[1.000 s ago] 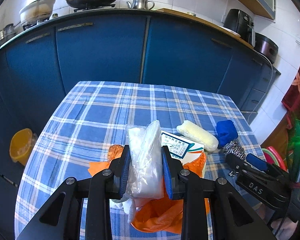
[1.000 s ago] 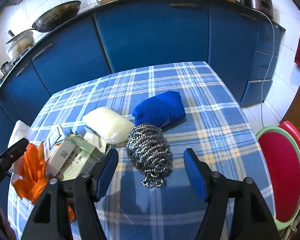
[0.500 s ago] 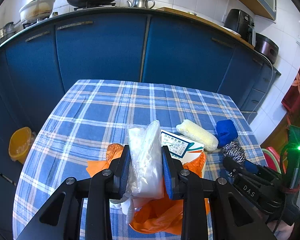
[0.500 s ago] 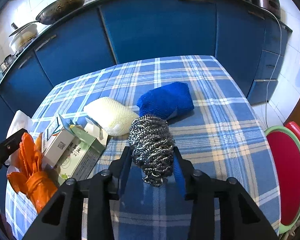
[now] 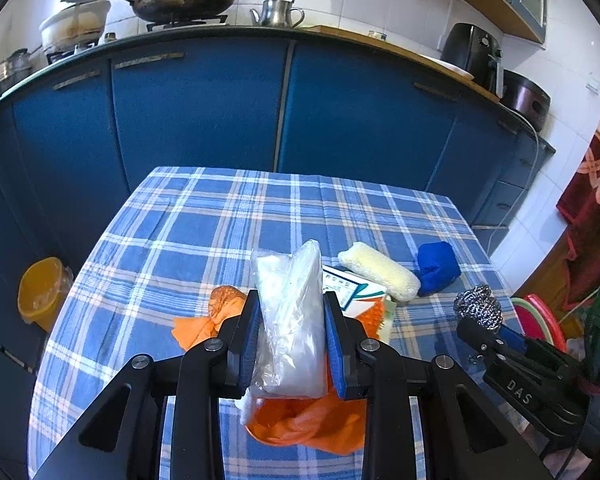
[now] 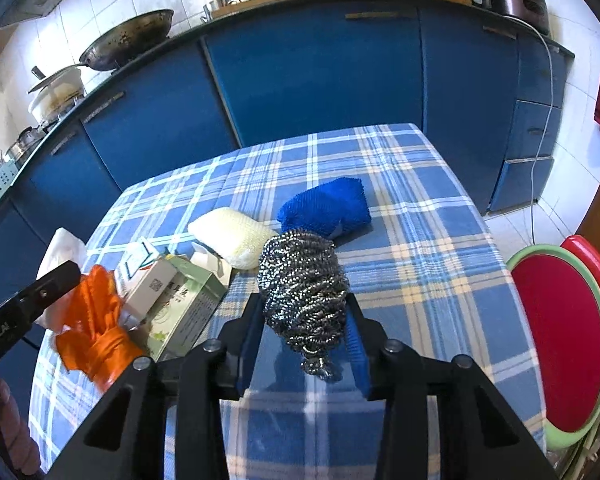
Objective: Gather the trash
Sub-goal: 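Hold the plastic bag in the left gripper while the right gripper grasps the steel wool, then carry the bag and steel wool over the red bin and release both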
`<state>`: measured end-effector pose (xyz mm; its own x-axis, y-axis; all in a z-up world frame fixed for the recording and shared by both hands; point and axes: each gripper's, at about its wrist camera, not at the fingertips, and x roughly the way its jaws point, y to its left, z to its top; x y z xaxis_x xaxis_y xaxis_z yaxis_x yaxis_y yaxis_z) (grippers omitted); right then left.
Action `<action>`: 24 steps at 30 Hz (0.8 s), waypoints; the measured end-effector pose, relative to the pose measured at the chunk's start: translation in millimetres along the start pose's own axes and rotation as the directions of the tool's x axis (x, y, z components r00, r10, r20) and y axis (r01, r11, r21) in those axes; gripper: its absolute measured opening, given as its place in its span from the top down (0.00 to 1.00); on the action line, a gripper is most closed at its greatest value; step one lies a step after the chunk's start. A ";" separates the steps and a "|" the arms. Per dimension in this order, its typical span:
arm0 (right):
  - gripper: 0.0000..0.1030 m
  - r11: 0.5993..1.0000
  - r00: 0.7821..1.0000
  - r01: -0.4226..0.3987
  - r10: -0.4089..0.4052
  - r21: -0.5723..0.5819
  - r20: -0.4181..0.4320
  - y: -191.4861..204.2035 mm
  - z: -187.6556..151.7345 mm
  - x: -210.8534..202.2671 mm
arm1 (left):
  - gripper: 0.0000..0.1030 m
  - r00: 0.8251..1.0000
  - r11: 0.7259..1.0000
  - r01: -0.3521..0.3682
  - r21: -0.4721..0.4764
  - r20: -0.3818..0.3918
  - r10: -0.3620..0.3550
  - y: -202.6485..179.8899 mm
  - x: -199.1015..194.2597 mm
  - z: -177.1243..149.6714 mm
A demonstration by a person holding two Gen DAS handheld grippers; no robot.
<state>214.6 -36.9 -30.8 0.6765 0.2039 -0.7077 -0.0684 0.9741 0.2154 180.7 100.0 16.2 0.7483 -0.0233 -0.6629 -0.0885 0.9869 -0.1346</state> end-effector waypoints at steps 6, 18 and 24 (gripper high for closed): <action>0.60 1.000 0.999 -0.010 0.010 0.005 0.030 -3.7 -2.7 -21.8 | 0.70 1.000 1.000 0.016 0.014 0.013 -0.017 -10.5 -13.4 -0.7; 0.59 0.999 0.994 -0.003 -0.001 0.036 0.105 -27.2 -7.6 -72.4 | 0.70 0.998 0.995 0.065 0.074 0.023 -0.067 -49.0 -32.6 -4.5; 0.59 0.998 0.991 0.015 -0.022 0.061 0.128 -48.1 -12.7 -92.1 | 0.70 0.995 0.989 0.092 0.114 0.018 -0.094 -76.0 -36.4 -6.6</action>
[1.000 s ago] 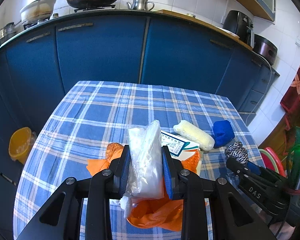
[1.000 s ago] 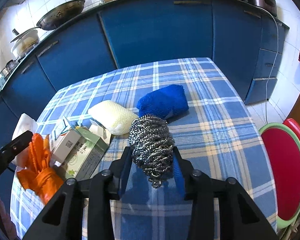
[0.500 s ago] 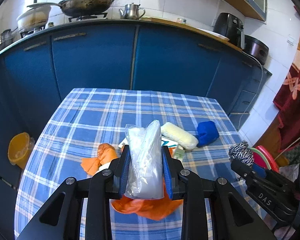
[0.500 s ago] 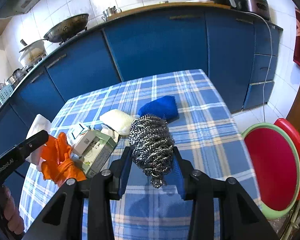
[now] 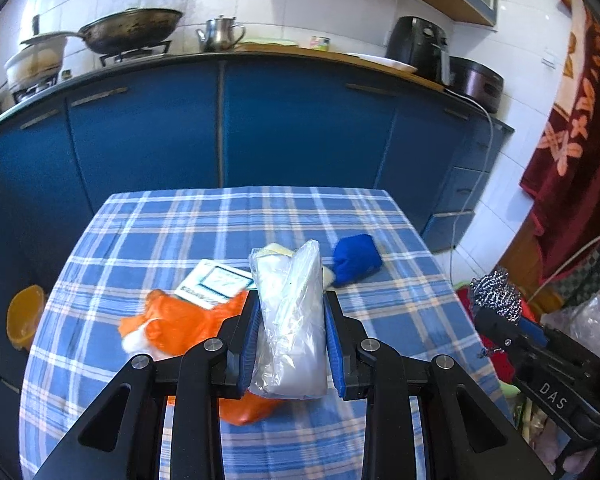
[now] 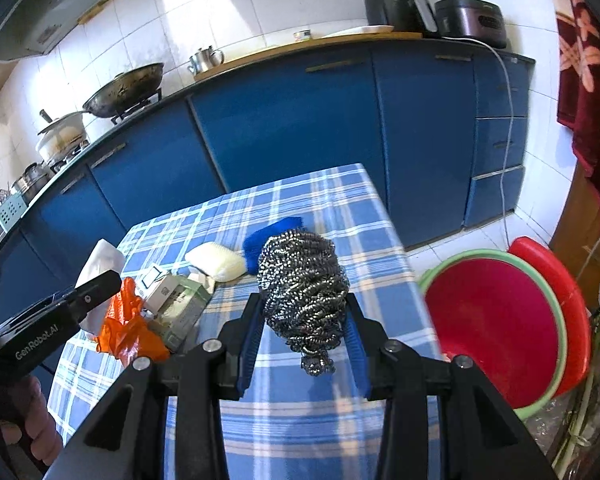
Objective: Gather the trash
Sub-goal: 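Carry the bag and steel wool over the red bin and release both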
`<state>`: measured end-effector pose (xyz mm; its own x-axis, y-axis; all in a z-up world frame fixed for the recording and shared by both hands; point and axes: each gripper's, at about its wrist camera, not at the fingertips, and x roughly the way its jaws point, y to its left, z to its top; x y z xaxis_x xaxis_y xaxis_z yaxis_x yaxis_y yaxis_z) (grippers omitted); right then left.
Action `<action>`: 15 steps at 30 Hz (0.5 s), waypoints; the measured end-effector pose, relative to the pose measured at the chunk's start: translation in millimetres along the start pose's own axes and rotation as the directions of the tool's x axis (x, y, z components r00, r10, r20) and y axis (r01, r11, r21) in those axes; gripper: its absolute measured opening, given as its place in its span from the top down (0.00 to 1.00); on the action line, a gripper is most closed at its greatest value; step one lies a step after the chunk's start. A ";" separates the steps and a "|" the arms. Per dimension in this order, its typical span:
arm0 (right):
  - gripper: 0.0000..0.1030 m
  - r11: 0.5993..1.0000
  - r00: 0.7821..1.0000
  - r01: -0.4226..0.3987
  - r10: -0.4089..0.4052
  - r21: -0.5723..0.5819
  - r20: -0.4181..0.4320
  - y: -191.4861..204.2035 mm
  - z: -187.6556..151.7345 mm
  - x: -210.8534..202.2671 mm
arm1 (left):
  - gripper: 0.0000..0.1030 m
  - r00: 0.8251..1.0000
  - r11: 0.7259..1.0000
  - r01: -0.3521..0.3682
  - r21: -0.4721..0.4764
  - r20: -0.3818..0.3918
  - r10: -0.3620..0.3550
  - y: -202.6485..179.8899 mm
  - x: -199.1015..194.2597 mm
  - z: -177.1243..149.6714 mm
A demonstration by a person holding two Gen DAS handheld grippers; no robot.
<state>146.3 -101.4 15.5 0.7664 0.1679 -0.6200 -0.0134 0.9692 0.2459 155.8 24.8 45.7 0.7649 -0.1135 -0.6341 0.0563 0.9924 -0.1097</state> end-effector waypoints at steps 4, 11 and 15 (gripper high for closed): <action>0.59 0.999 1.000 0.015 -0.015 0.030 0.014 -18.1 -0.7 -10.6 | 0.70 1.000 0.999 0.016 0.030 -0.004 -0.016 -17.8 0.3 0.0; 0.59 0.996 0.998 0.045 -0.048 0.077 0.040 -49.7 -1.4 -28.9 | 0.70 0.999 0.996 0.049 0.074 -0.016 -0.048 -50.2 3.8 -0.6; 0.59 0.993 0.996 0.066 -0.071 0.101 0.051 -66.8 -2.6 -37.4 | 0.70 0.997 0.992 0.076 0.104 -0.026 -0.074 -71.8 7.7 -1.8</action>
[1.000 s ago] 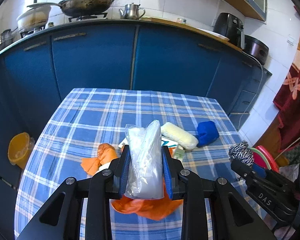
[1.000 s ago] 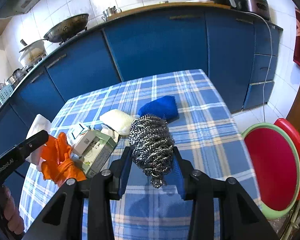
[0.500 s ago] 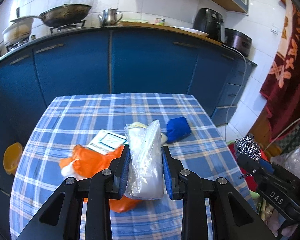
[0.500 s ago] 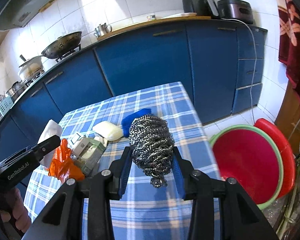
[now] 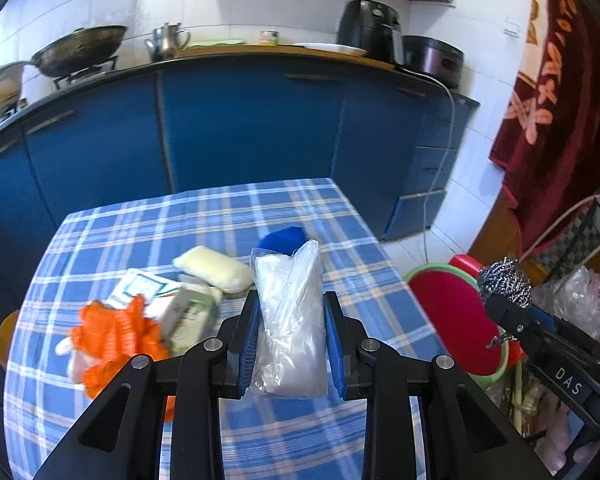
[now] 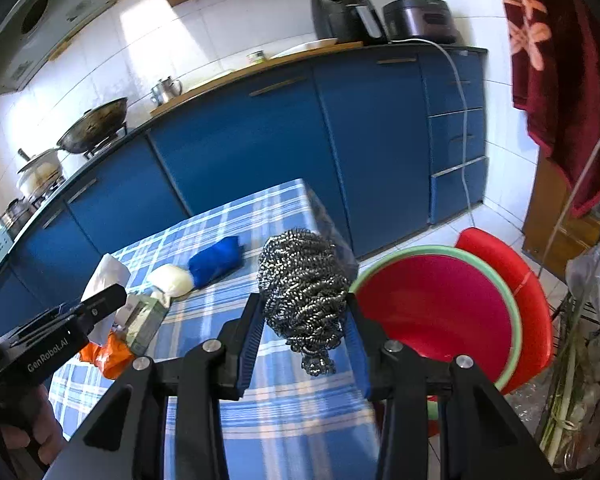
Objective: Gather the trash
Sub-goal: 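Carry the bag and steel wool over the red bin and release both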
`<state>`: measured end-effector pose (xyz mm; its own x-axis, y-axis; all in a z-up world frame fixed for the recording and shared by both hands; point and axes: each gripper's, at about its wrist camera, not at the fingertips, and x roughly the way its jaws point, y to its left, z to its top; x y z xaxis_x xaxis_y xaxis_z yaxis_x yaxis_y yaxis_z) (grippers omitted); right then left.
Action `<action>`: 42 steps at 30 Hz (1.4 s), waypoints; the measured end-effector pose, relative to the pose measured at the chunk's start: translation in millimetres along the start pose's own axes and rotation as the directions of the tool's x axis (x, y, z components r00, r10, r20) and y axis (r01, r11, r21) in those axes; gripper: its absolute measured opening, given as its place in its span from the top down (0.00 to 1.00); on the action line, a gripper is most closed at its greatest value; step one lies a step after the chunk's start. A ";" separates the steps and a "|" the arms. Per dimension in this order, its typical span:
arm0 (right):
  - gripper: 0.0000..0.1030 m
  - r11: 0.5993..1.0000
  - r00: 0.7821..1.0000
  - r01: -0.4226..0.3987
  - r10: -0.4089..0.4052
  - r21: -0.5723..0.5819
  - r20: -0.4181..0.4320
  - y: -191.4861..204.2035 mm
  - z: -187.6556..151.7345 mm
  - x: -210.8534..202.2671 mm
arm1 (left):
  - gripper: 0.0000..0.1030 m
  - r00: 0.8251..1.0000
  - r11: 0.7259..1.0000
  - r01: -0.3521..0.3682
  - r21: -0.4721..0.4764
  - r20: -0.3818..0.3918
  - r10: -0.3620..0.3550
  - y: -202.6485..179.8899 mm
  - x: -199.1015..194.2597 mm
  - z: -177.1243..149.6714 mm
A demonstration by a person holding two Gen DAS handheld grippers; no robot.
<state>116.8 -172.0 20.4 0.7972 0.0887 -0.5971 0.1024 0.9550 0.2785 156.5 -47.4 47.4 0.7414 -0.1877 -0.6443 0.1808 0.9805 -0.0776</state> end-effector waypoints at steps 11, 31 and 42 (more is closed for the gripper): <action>0.59 0.994 0.997 0.080 -0.081 0.072 0.009 -52.9 -1.8 -8.0 | 0.70 0.995 0.992 0.094 0.087 -0.042 -0.090 -59.5 28.3 4.2; 0.59 0.967 0.978 0.196 -0.182 0.161 -0.097 -123.1 -20.2 24.7 | 0.70 0.965 0.954 0.220 0.205 -0.191 -0.182 -139.5 102.8 -4.4; 0.58 0.958 0.967 0.227 -0.202 0.176 -0.153 -143.2 -28.7 42.6 | 0.69 0.944 0.938 0.262 0.226 -0.260 -0.201 -164.0 133.9 -8.1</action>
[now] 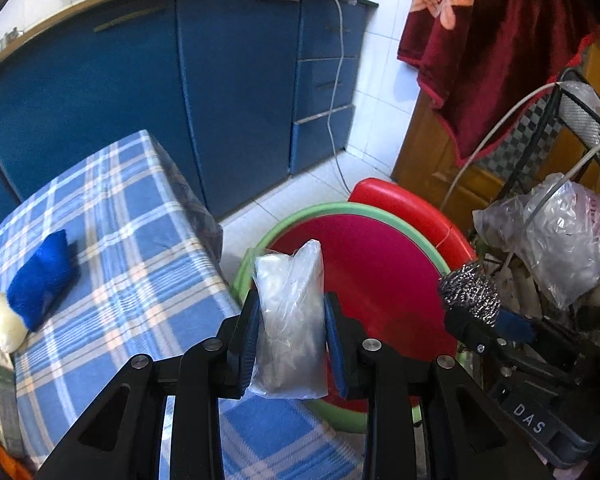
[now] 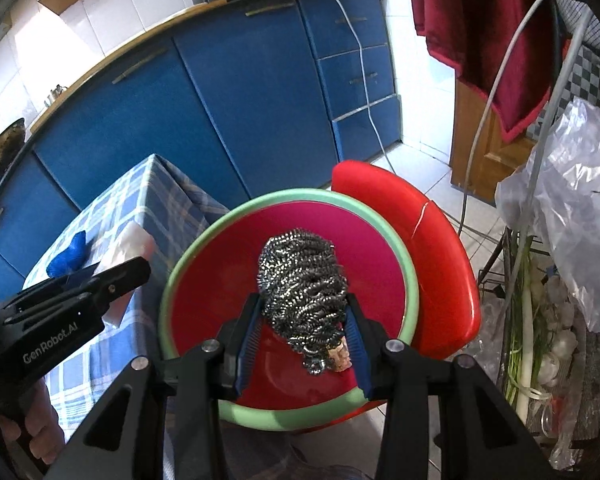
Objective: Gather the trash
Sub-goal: 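Carry the bag and steel wool over the red bin and release both, then move both grippers back from the bin toward the orange glove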
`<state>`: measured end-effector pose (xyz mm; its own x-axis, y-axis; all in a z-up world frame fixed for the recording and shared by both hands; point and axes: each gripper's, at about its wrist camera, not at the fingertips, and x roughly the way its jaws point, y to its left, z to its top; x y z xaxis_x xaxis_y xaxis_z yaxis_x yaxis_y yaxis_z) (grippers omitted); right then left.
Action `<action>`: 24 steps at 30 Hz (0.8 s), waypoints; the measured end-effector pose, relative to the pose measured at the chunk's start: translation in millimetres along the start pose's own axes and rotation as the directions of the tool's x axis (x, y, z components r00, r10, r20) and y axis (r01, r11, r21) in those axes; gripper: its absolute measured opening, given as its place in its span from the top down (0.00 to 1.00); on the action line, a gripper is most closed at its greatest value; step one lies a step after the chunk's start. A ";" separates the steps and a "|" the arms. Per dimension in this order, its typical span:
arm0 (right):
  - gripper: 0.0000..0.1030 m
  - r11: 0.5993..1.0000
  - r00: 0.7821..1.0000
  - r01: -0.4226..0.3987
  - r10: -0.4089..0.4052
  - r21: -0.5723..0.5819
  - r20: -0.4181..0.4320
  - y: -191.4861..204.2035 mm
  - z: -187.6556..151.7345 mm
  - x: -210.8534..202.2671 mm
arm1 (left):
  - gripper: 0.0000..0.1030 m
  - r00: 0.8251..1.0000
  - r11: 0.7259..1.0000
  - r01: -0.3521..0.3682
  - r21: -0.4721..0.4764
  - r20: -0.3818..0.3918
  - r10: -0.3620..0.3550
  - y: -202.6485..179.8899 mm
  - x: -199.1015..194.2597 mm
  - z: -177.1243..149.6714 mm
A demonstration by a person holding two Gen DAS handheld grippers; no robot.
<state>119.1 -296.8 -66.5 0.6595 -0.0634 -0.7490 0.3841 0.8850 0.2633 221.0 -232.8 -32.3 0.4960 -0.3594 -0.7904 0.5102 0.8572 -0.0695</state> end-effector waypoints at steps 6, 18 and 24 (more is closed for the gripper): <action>0.56 1.000 1.000 0.000 0.000 0.006 -0.019 -2.5 -0.8 6.9 | 0.55 1.000 1.000 0.021 -0.011 -0.024 -0.021 -0.8 6.9 0.5; 0.45 1.000 1.000 -0.023 0.023 0.006 -0.002 1.3 -0.4 -0.7 | 0.50 1.000 1.000 0.002 -0.028 0.008 -0.002 5.6 -6.1 2.5; 0.42 0.999 0.999 -0.035 0.035 0.001 0.013 6.1 -1.1 -9.1 | 0.50 1.000 0.999 -0.008 -0.047 0.020 0.009 13.8 -15.8 -0.7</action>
<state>114.7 -290.4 -58.7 0.6811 -0.0380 -0.7312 0.3614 0.8860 0.2906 219.7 -215.1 -21.2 0.5145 -0.3586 -0.7789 0.4721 0.8767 -0.0918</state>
